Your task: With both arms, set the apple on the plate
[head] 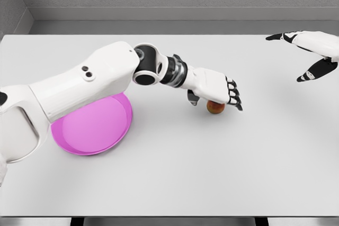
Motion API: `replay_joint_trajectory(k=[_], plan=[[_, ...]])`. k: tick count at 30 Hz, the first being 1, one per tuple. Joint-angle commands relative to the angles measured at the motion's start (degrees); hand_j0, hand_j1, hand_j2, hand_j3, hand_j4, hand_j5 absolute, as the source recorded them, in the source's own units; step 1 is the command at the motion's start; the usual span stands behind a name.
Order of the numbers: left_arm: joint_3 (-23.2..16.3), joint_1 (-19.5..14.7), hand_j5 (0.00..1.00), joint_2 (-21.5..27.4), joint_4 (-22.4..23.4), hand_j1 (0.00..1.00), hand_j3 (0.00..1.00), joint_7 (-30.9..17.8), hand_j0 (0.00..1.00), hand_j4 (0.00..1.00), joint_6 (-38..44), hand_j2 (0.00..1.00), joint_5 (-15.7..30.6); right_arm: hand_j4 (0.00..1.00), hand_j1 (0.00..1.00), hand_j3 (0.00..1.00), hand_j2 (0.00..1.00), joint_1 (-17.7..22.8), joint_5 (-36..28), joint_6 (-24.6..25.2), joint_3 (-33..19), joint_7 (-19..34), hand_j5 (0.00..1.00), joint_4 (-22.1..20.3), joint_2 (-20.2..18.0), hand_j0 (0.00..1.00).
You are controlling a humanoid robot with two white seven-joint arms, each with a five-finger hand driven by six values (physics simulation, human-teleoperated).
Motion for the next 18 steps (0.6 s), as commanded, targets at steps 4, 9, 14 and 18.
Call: replay_joint_trajectory(k=[4, 9, 14, 18], plan=[[-0.40, 0.18, 1.00, -1.96, 4.90, 1.00, 1.00, -0.11, 1.00, 1.00, 0.08, 1.00, -0.11, 1.00, 1.00, 1.00, 1.00, 0.00, -0.12, 0.02, 0.03, -0.02, 1.00, -0.09, 0.02, 1.00], [-0.84, 0.18, 1.00, -3.45, 6.58, 1.00, 1.00, -0.29, 1.00, 1.00, 0.08, 1.00, -0.55, 1.00, 1.00, 1.00, 1.00, 0.00, -0.12, 0.02, 0.03, -0.02, 1.00, -0.09, -0.07, 1.00], [-1.63, 0.26, 1.00, -3.89, 6.84, 1.00, 1.00, -0.46, 1.00, 1.00, 0.08, 1.00, -1.17, 1.00, 1.00, 1.00, 1.00, 0.00, -0.12, 0.02, 0.12, -0.02, 1.00, -0.09, 0.19, 1.00], [-1.72, 0.35, 1.00, -3.89, 6.84, 1.00, 1.00, -0.46, 1.00, 1.00, 0.08, 1.00, -1.34, 1.00, 1.00, 1.00, 1.00, 0.09, -0.12, 0.02, 0.03, -0.02, 1.00, 0.00, -0.34, 1.00]])
